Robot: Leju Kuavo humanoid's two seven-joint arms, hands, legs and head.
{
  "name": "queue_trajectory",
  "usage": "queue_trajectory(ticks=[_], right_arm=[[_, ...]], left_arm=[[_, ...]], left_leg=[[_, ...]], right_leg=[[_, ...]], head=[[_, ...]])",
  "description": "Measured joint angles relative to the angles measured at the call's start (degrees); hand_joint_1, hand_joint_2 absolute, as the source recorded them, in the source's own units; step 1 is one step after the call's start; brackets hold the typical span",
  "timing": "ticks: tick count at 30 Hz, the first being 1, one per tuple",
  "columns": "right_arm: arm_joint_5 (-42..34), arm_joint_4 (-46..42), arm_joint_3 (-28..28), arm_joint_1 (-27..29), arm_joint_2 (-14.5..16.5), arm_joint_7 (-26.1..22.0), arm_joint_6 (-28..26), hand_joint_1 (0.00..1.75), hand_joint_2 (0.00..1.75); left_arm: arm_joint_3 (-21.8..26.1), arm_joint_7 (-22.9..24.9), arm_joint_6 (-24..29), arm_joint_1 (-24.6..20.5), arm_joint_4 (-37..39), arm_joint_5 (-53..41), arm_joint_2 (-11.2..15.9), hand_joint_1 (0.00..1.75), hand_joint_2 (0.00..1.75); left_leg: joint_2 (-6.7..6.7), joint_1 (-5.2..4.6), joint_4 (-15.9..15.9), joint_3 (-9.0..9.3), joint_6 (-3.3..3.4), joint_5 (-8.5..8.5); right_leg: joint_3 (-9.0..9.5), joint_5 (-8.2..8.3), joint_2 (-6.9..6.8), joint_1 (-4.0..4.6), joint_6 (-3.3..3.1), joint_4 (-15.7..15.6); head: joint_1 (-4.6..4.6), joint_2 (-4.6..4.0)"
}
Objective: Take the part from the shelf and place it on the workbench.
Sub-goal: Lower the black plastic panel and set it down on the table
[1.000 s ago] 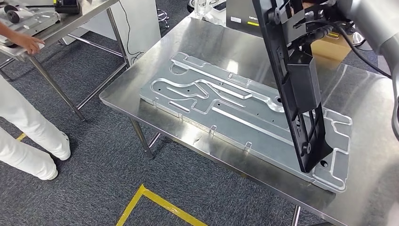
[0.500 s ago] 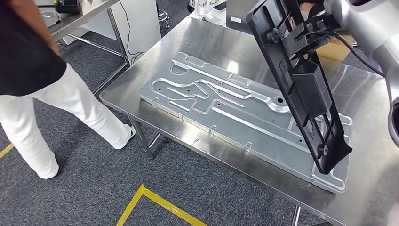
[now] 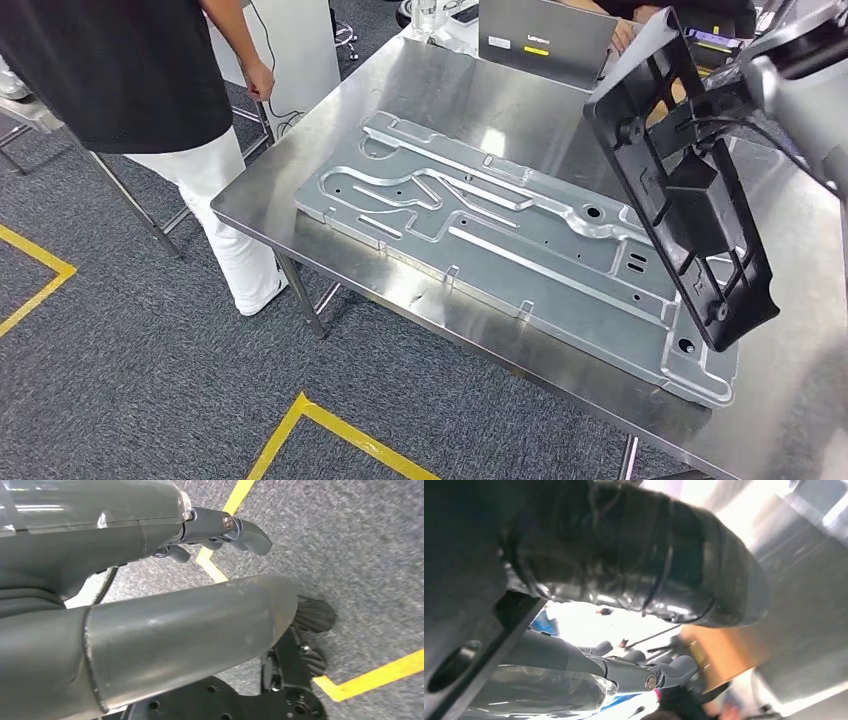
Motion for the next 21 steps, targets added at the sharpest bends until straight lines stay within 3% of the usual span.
queue_trajectory(ticks=[3, 6, 10, 17, 21], right_arm=[[-1.2, 2.2, -1.1, 4.0, 0.3, 6.3, -10.8, 0.0, 0.0], [-1.9, 3.6, -2.5, 6.7, 0.7, 9.4, -16.0, 0.0, 0.0], [-1.5, 4.5, -3.1, 8.5, 1.0, 7.7, -17.0, 0.0, 0.0], [-0.9, 5.3, -3.7, 11.2, 1.0, 6.4, -26.2, 0.0, 0.0], [-1.4, 5.5, -4.4, 12.2, 1.0, 6.2, -27.1, 0.0, 0.0]], left_arm=[[0.0, -0.9, 0.3, 0.0, 0.0, 0.8, -0.1, 0.0, 0.0], [0.1, -1.4, 0.5, 0.1, 0.0, 1.1, -0.3, 0.0, 0.0], [0.1, -1.5, 0.6, 0.1, 0.0, 1.1, -0.3, 0.0, 0.0], [0.2, -1.6, 1.4, 0.1, 0.0, 1.3, -0.5, 0.0, 0.0], [0.2, -1.6, 1.4, 0.1, 0.0, 1.4, -0.6, 0.0, 0.0]], left_leg=[[0.0, 0.01, 0.0, 0.01, 0.0, 0.01], [0.0, 0.02, 0.0, 0.03, -0.01, 0.02], [-0.01, 0.03, 0.0, 0.01, -0.02, 0.03], [0.0, 0.02, 0.0, 0.01, -0.02, 0.03], [0.0, 0.01, 0.0, 0.0, -0.02, 0.03]], right_leg=[[0.0, 0.02, -0.01, 0.0, 0.03, 0.0], [0.0, 0.02, 0.0, 0.0, 0.02, 0.0], [-0.02, 0.01, -0.01, 0.02, 0.02, 0.0], [-0.03, 0.01, 0.02, 0.02, 0.02, 0.0], [-0.02, 0.01, 0.01, 0.0, 0.02, 0.0]], head=[[0.0, 0.0], [0.0, 0.0], [0.0, 0.0], [0.0, 0.0], [0.0, 0.0]])
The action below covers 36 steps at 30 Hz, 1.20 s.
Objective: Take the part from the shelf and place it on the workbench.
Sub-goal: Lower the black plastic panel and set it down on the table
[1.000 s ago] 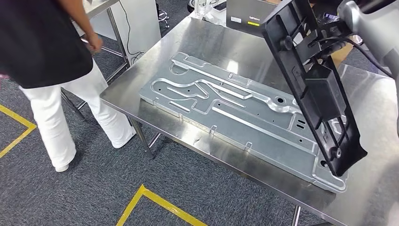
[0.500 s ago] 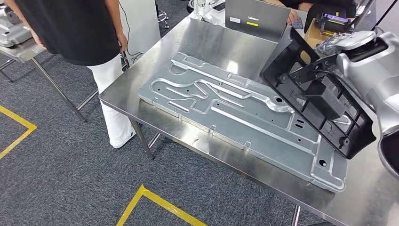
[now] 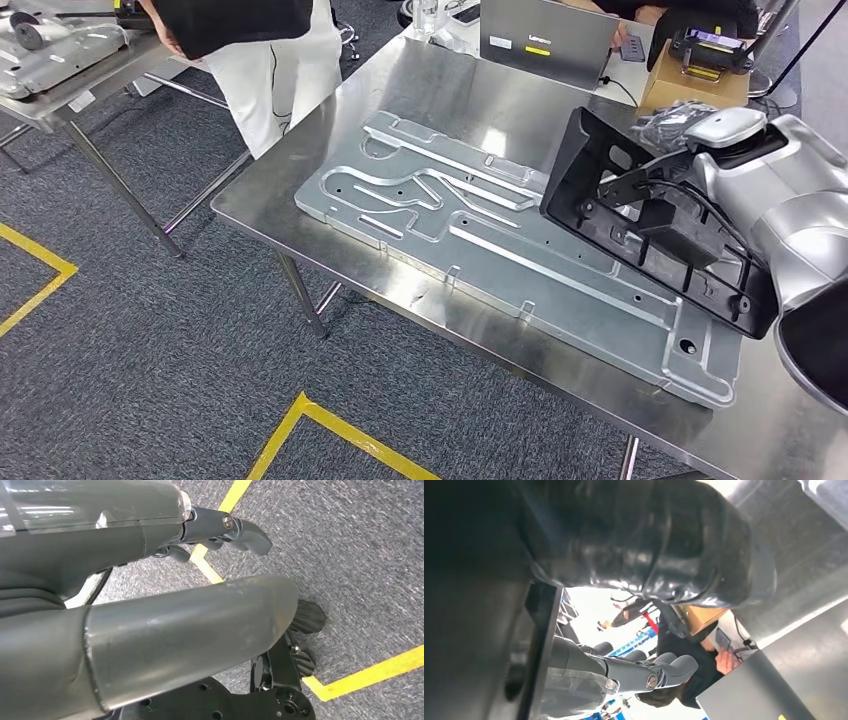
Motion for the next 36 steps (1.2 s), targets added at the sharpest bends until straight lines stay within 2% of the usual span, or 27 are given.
queue_trajectory(ticks=[6, 10, 15, 19, 20, 24, 26, 29, 34, 36], right_arm=[[-0.9, 0.2, -0.5, 0.6, 0.0, -0.1, -0.8, 0.0, 0.0], [-6.3, 0.3, -3.5, 2.2, 0.0, 1.8, -3.2, 0.0, 0.0], [-11.0, 0.4, -6.3, 3.3, 0.0, 3.0, -2.8, 0.0, 0.0], [-27.6, 0.4, -20.0, 6.5, 0.0, 3.7, -0.7, 0.0, 0.0], [-29.0, 0.4, -22.0, 6.5, 0.0, 3.8, 0.9, 0.0, 0.0], [-29.3, 0.4, -26.8, 5.1, -0.2, 5.3, 11.6, 0.0, 0.0], [-28.9, 0.4, -27.5, 4.7, -0.2, 5.8, 14.5, 0.0, 0.0], [-29.0, 0.4, -28.3, 4.6, -0.2, 6.0, 14.6, 0.0, 0.0], [-29.6, 0.4, -30.0, 4.9, -0.2, 6.0, 9.2, 0.0, 0.0], [-28.9, 0.4, -30.3, 4.7, -0.3, 6.4, 10.6, 0.0, 0.0]], left_arm=[[0.0, -0.3, 0.0, 0.0, 0.0, 0.0, 0.0, 0.0, 0.0], [0.0, -0.8, 0.0, 0.0, 0.0, 0.0, -0.1, 0.0, 0.0], [0.0, -0.9, 0.0, 0.1, 0.0, 0.1, -0.1, 0.0, 0.0], [0.0, -0.8, 0.1, 0.2, 0.0, 0.3, 0.0, 0.0, 0.0], [0.0, -0.8, 0.0, 0.2, 0.0, 0.4, 0.0, 0.0, 0.0], [0.0, -0.6, -0.1, 0.3, 0.0, 0.7, 0.0, 0.0, 0.0], [0.0, -0.4, -0.1, 0.3, 0.0, 0.7, 0.0, 0.0, 0.0], [0.0, -0.3, -0.1, 0.3, 0.0, 0.7, 0.0, 0.0, 0.0], [0.1, -0.4, -0.2, 0.4, 0.0, 0.8, 0.0, 0.0, 0.0], [0.1, -0.3, -0.2, 0.4, 0.0, 0.8, 0.0, 0.0, 0.0]], left_leg=[[0.0, 0.0, 0.0, 0.01, 0.0, 0.0], [0.0, 0.0, 0.0, 0.01, 0.0, 0.0], [0.0, 0.01, 0.0, 0.0, 0.0, 0.0], [0.0, 0.02, 0.0, 0.04, 0.0, 0.0], [0.0, 0.02, 0.0, 0.06, 0.0, -0.01], [0.01, 0.02, 0.0, 0.14, 0.0, -0.01], [0.01, 0.01, 0.0, 0.15, 0.0, -0.01], [0.0, 0.0, 0.0, 0.15, 0.02, 0.01], [-0.01, 0.0, 0.0, 0.12, 0.04, 0.04], [0.0, -0.01, 0.0, 0.12, 0.04, 0.03]], right_leg=[[0.0, 0.0, 0.01, -0.01, 0.0, 0.0], [0.0, 0.0, 0.01, 0.0, 0.0, 0.0], [0.0, 0.0, 0.0, 0.0, 0.0, 0.0], [0.04, 0.0, 0.01, 0.01, 0.0, 0.0], [0.06, 0.0, 0.01, 0.01, 0.0, 0.0], [0.14, 0.0, 0.02, 0.01, 0.0, 0.0], [0.15, 0.01, 0.02, 0.0, 0.0, 0.0], [0.15, 0.01, -0.01, 0.0, 0.01, 0.0], [0.15, 0.01, -0.03, 0.0, 0.01, 0.0], [0.15, 0.01, -0.01, -0.01, 0.01, 0.0]], head=[[0.0, 0.0], [0.0, 0.0], [0.0, 0.0], [0.0, 0.0], [0.0, 0.0], [0.01, 0.0], [0.01, 0.0], [0.0, 0.0], [0.01, 0.0], [0.01, 0.0]])
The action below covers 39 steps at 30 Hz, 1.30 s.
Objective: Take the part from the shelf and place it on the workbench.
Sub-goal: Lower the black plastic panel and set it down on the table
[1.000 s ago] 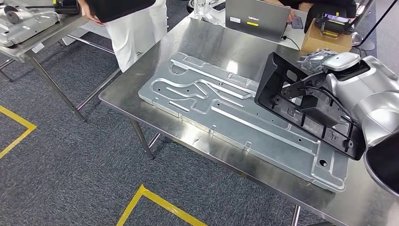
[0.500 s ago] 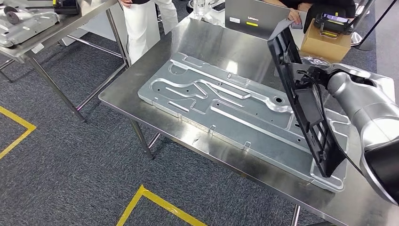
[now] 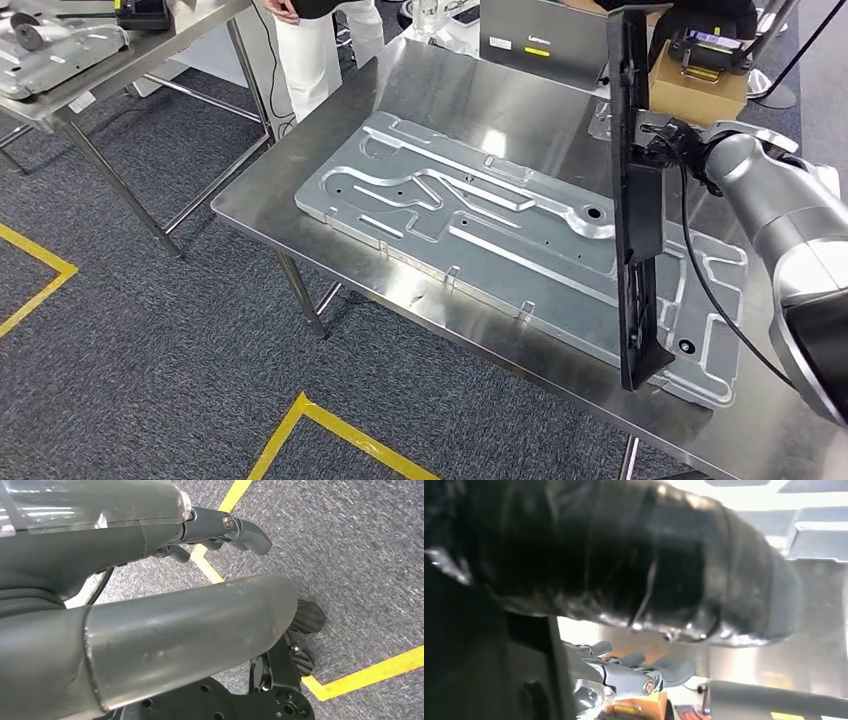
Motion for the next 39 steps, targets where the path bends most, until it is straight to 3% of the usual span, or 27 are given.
queue_trajectory(ticks=[2, 6, 15, 18, 21, 27, 31, 34, 36, 39], right_arm=[[1.9, 0.0, 0.5, -0.4, 0.0, 0.6, 1.9, 0.0, 0.0], [-1.6, 0.0, -0.4, -0.4, -0.1, 0.3, -0.9, 0.0, 0.0], [-0.2, -0.1, 0.1, -4.9, -0.1, 2.1, 6.3, 0.0, 0.0], [2.3, -0.1, 2.1, -6.8, 0.0, 1.6, 11.0, 0.0, 0.0], [0.5, -0.1, 2.6, -8.2, 0.1, 0.7, 11.5, 0.0, 0.0], [0.3, -0.1, 5.9, -14.3, 0.1, -2.9, 25.9, 0.0, 0.0], [2.2, -0.3, 10.9, -21.3, 1.1, -8.5, 43.9, 0.0, 0.0], [2.0, -0.6, 15.6, -25.0, 2.3, -10.1, 50.9, 0.0, 0.0], [2.2, -1.0, 18.7, -26.3, 2.7, -10.3, 50.2, 0.0, 0.0], [4.1, -2.4, 24.4, -26.6, 2.7, -10.2, 41.1, 0.0, 0.0]], left_arm=[[0.0, 0.2, 0.0, -0.1, 0.0, 0.0, 0.0, 0.0, 0.0], [-0.1, 0.1, 0.2, 0.0, 0.0, -0.1, 0.0, 0.0, 0.0], [-0.3, 0.4, 0.1, 0.0, 0.0, -0.1, 0.0, 0.0, 0.0], [-0.4, 0.8, 0.1, 0.0, 0.0, -0.1, 0.0, 0.0, 0.0], [-0.6, 0.7, 0.1, 0.0, 0.0, 0.0, 0.0, 0.0, 0.0], [-1.0, 0.3, 0.0, 0.3, 0.0, 0.0, 0.1, 0.0, 0.0], [-1.3, 0.5, -0.7, 0.5, 0.0, -0.3, 0.4, 0.0, 0.0], [-1.6, 1.2, -1.0, 0.4, 0.0, -0.6, 0.7, 0.0, 0.0], [-1.8, 1.5, -0.9, 0.2, 0.0, -0.8, 0.7, 0.0, 0.0], [-2.2, 1.4, -0.9, 0.2, 0.0, -0.6, 0.7, 0.0, 0.0]], left_leg=[[0.0, -0.01, 0.0, 0.0, 0.0, 0.0], [0.01, -0.03, 0.0, -0.02, 0.0, 0.0], [0.0, -0.03, 0.0, -0.04, 0.01, 0.0], [0.0, -0.03, 0.0, -0.05, 0.0, 0.0], [0.0, -0.03, 0.0, -0.04, 0.0, 0.0], [0.0, -0.06, 0.0, -0.14, 0.0, 0.0], [-0.01, -0.05, 0.0, -0.24, 0.0, 0.0], [0.06, -0.03, 0.0, -0.19, -0.02, -0.02], [0.06, -0.03, 0.0, -0.17, -0.02, -0.02], [0.04, -0.03, 0.0, -0.15, -0.01, 0.0]], right_leg=[[-0.01, 0.0, 0.0, -0.01, 0.0, 0.0], [-0.03, 0.0, 0.01, -0.02, 0.01, 0.0], [-0.03, 0.0, 0.0, -0.03, 0.01, 0.0], [-0.04, 0.0, -0.01, -0.03, 0.01, 0.0], [-0.05, 0.01, 0.0, -0.03, 0.01, 0.0], [-0.14, 0.03, 0.0, -0.06, 0.04, 0.0], [-0.24, 0.02, 0.0, -0.07, 0.03, 0.0], [-0.24, 0.0, 0.07, -0.05, 0.02, 0.0], [-0.22, -0.01, 0.06, -0.04, 0.02, 0.0], [-0.18, 0.01, 0.05, -0.03, 0.04, 0.0]], head=[[0.01, 0.0], [0.01, 0.0], [0.01, 0.0], [0.01, 0.0], [0.0, 0.0], [0.0, 0.0], [0.01, 0.0], [0.02, 0.0], [0.02, 0.0], [0.02, 0.0]])
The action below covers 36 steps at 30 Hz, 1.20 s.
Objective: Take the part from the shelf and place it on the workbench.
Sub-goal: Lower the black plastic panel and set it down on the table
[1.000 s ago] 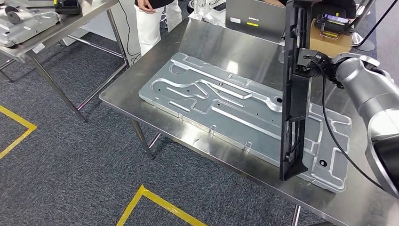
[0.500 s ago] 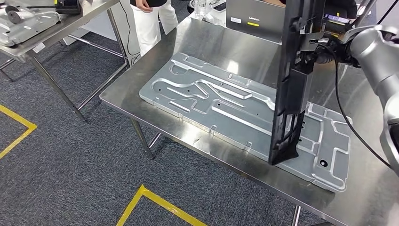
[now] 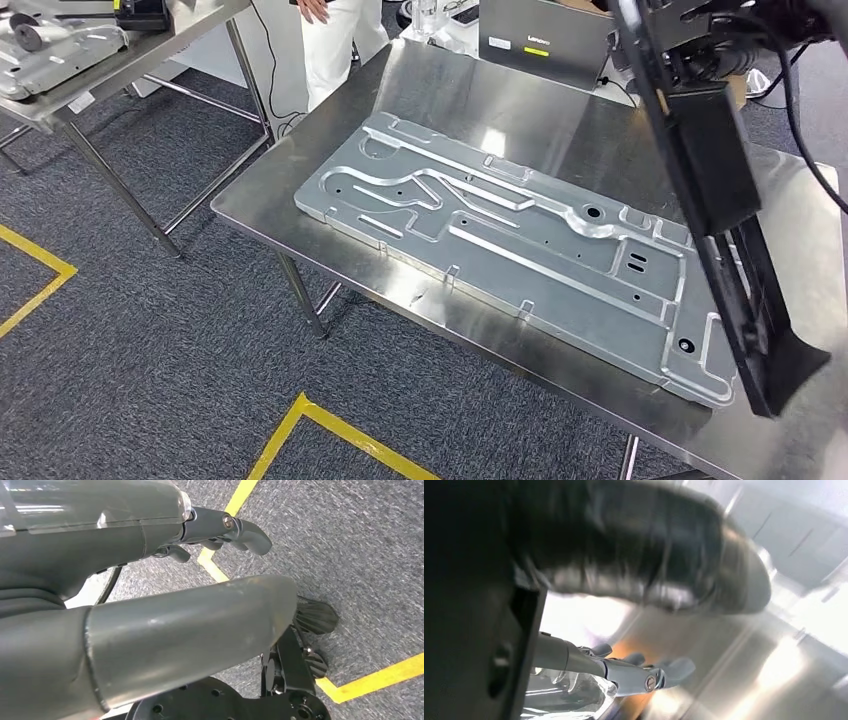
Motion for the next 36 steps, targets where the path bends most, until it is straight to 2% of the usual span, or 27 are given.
queue_trajectory(ticks=[2, 6, 10, 12, 15, 19, 23, 26, 31, 36], right_arm=[[1.7, -0.4, 3.1, 0.3, -0.1, -1.2, -3.7, 0.0, 0.0], [8.5, -1.6, 6.7, 0.8, -1.3, -4.6, 0.3, 0.0, 0.0], [18.4, -2.1, 8.5, 1.5, -2.3, -7.7, -3.9, 0.0, 0.0], [20.8, -2.2, 9.0, 2.0, -2.7, -8.5, -4.9, 0.0, 0.0], [21.0, -2.0, 9.4, 2.9, -3.0, -8.0, -7.4, 0.0, 0.0], [18.6, -1.1, 8.4, 6.7, -3.3, -3.2, -17.8, 0.0, 0.0], [14.0, 0.5, 6.0, 10.3, -3.4, 0.8, -24.8, 0.0, 0.0], [15.9, 0.7, 5.6, 11.0, -3.4, 0.3, -30.2, 0.0, 0.0], [17.1, 0.8, 5.9, 11.0, -3.2, 0.0, -31.3, 0.0, 0.0], [17.6, 0.8, 6.1, 11.4, -3.0, -0.2, -38.3, 0.0, 0.0]], left_arm=[[-0.2, -0.2, 0.0, 0.0, 0.0, 0.0, 0.0, 0.0, 0.0], [-0.5, 0.2, 0.1, 0.1, 0.0, -0.2, 0.0, 0.0, 0.0], [-0.5, 0.7, 0.4, -0.1, 0.0, 0.0, 0.1, 0.0, 0.0], [-0.6, 0.8, 0.4, -0.1, 0.0, 0.0, 0.1, 0.0, 0.0], [-0.6, 0.7, 0.4, -0.2, 0.0, 0.2, 0.2, 0.0, 0.0], [-0.6, -0.1, 0.2, -0.2, 0.0, 0.9, 0.2, 0.0, 0.0], [-0.6, -0.6, 0.5, 0.0, 0.0, 1.5, 0.1, 0.0, 0.0], [-0.6, -0.9, 1.0, 0.1, 0.0, 1.9, 0.1, 0.0, 0.0], [-0.6, -1.1, 1.2, 0.1, 0.0, 2.3, 0.0, 0.0, 0.0], [-0.4, -1.5, 1.3, 0.1, 0.0, 2.7, -0.2, 0.0, 0.0]], left_leg=[[-0.02, -0.02, 0.0, 0.0, 0.03, 0.05], [-0.03, -0.06, 0.1, -0.03, 0.07, 0.07], [-0.02, -0.07, 0.1, -0.05, 0.07, 0.06], [-0.02, -0.08, 0.1, -0.06, 0.07, 0.05], [0.06, -0.09, 0.0, -0.03, 0.07, 0.01], [0.1, -0.07, 0.1, 0.06, 0.07, 0.0], [0.07, -0.07, 0.1, 0.05, 0.1, 0.03], [0.06, -0.07, 0.1, 0.02, 0.09, 0.04], [0.06, -0.06, 0.0, -0.01, 0.09, 0.03], [0.05, -0.07, 0.0, -0.04, 0.09, 0.03]], right_leg=[[0.01, 0.03, -0.02, -0.02, 0.02, 0.0], [0.0, 0.06, -0.03, -0.05, 0.06, 0.0], [-0.01, 0.06, -0.03, -0.05, 0.07, 0.0], [-0.03, 0.06, -0.01, -0.06, 0.08, 0.0], [-0.04, 0.06, 0.06, -0.07, 0.08, 0.0], [0.03, 0.07, 0.08, -0.03, 0.08, 0.0], [0.05, 0.08, 0.04, -0.04, 0.09, 0.0], [0.03, 0.08, 0.03, -0.04, 0.09, 0.0], [0.01, 0.07, 0.02, -0.04, 0.09, 0.0], [0.0, 0.07, 0.01, -0.05, 0.09, 0.0]], head=[[0.0, 0.0], [-0.01, 0.0], [0.0, 0.0], [0.0, 0.0], [-0.01, 0.0], [0.0, 0.0], [0.0, 0.0], [-0.01, 0.0], [-0.01, 0.0], [-0.01, 0.0]])
